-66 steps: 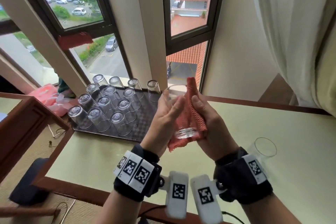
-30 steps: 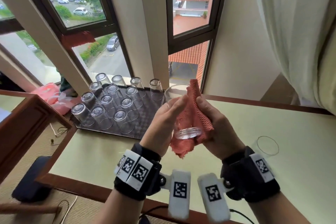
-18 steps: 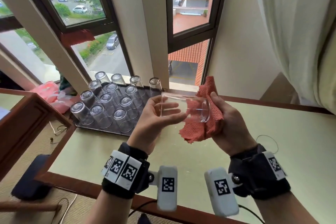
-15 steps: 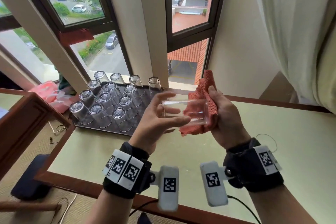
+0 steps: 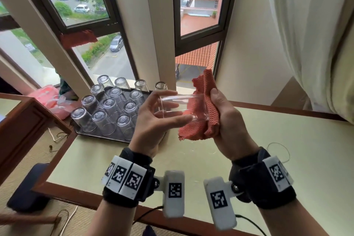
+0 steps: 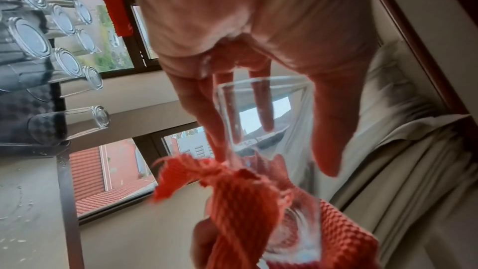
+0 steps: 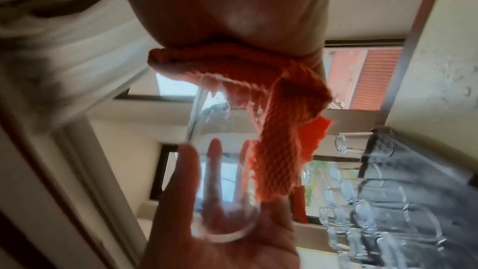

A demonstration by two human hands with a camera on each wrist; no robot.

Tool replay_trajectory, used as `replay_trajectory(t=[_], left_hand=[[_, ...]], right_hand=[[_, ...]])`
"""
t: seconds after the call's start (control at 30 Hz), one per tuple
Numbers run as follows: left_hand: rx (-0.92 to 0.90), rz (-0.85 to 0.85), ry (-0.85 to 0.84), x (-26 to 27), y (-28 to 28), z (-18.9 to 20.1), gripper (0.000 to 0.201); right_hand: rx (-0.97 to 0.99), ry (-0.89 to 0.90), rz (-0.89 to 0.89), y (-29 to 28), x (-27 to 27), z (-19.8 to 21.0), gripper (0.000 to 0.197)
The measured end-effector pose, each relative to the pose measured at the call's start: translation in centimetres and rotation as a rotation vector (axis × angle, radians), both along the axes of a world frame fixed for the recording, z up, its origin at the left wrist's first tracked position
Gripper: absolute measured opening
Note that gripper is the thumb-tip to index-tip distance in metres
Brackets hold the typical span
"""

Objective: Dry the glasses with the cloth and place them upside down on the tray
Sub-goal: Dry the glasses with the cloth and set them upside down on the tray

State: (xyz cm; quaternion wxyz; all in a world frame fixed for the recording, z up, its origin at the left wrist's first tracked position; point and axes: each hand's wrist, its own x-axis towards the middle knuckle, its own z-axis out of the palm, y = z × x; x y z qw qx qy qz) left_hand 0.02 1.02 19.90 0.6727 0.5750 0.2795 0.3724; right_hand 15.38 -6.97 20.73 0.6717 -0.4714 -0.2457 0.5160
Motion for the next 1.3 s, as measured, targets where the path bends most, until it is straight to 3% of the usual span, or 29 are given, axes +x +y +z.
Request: replay_trajectory(t=[0.17, 0.33, 0.47, 0.6, 0.77, 0.9, 1.07, 1.23, 1.3], left_hand=[[0.098, -0.129, 0.043, -0.5, -0.3, 1.2, 0.07], [0.16, -0.014, 0.032, -0.6, 0.0, 2.0, 0.064], [0.184, -0.153, 0.004, -0.5, -0.8, 2.3, 0.063], [0.158, -0.005, -0.041, -0.1, -0.7, 2.2, 0.065], [0.211, -0.136, 0.041, -0.5, -0.5, 2.9, 0.066], [0.185, -0.001, 0.02, -0.4, -0.2, 2.3, 0.067], [0.242, -0.198, 0.103, -1.1, 0.1, 2.5, 0.068], [0.152, -0.044, 0.065, -1.1, 0.0, 1.4, 0.067], [0.167, -0.097, 0.101, -1.2, 0.0, 1.3, 0.067]], right_hand=[[0.008, 0.072, -0.026, -0.2, 0.7, 1.6, 0.042], [0.091, -0.025, 0.003, -0.5, -0.1, 1.3, 0.044], [0.077, 0.021, -0.035, -0.4, 0.9, 2.7, 0.042], [0.115, -0.114, -0.032, -0.4, -0.1, 2.6, 0.037], [0.092, -0.016, -0.062, 0.0, 0.5, 3.3, 0.039], [0.099, -0.109, -0.039, 0.1, -0.5, 2.0, 0.044], [0.077, 0.109, -0.042, -0.1, 0.3, 1.7, 0.041], [0.097, 0.011, -0.047, -0.5, -0.9, 0.1, 0.041], [0.07, 0.09, -0.069, -0.2, -0.5, 0.2, 0.04]])
